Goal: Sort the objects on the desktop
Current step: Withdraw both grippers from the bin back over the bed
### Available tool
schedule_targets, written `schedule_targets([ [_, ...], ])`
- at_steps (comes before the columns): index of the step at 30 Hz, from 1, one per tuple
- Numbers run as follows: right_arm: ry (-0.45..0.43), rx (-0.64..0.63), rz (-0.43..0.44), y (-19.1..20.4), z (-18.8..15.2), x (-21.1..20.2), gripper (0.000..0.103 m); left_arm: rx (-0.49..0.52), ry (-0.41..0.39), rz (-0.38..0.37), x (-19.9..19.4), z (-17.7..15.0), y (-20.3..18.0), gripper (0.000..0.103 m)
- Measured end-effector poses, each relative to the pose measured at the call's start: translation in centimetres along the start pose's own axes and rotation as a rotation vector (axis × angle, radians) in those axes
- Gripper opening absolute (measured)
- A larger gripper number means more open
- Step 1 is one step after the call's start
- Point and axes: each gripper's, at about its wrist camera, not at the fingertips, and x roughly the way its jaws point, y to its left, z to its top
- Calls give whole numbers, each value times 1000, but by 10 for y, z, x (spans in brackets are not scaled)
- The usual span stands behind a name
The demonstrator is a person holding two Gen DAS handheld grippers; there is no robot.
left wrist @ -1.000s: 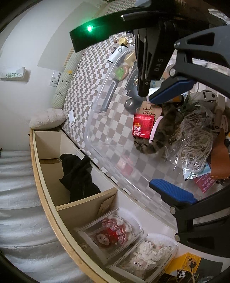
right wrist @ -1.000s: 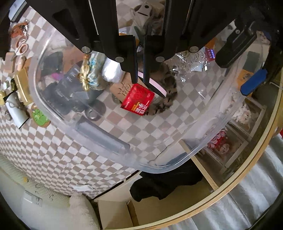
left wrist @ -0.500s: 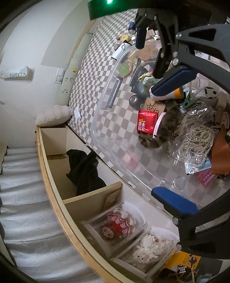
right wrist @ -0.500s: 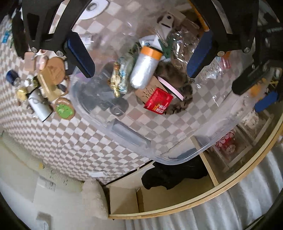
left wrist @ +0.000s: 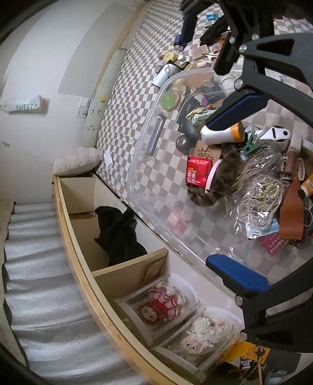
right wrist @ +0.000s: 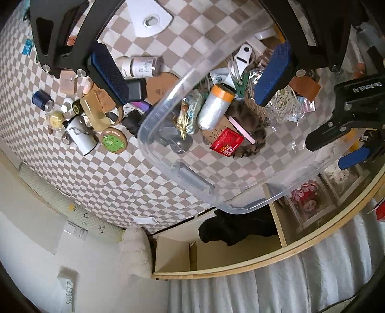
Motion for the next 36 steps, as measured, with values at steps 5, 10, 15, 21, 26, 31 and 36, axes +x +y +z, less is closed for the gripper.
schedule_targets([
  [5, -43, 40, -4, -11, -9, -21, 103, 24, -26, -12, -15, 1, -14, 103],
  [10, -93, 95, -17, -28, -17, -43, 103, 54, -58, -34, -31, 2, -32, 103],
  [15, -161, 167, -34, -55, -28, -73, 103, 75, -85, -91, -44, 4, -51, 103],
  [21, -249, 258, -53, -89, -49, -109, 103, 115, -125, -122, -57, 7, -79, 103],
  [26, -302, 315, -103, -116, -73, -133, 103, 199, -158, -112, -63, 5, -111, 103],
  [31, -315, 373, -169, -144, -97, -146, 103, 238, -145, -174, -62, 2, -141, 103],
  [36, -302, 431, -237, -173, -120, -152, 103, 261, -144, -224, -63, 1, -170, 103],
])
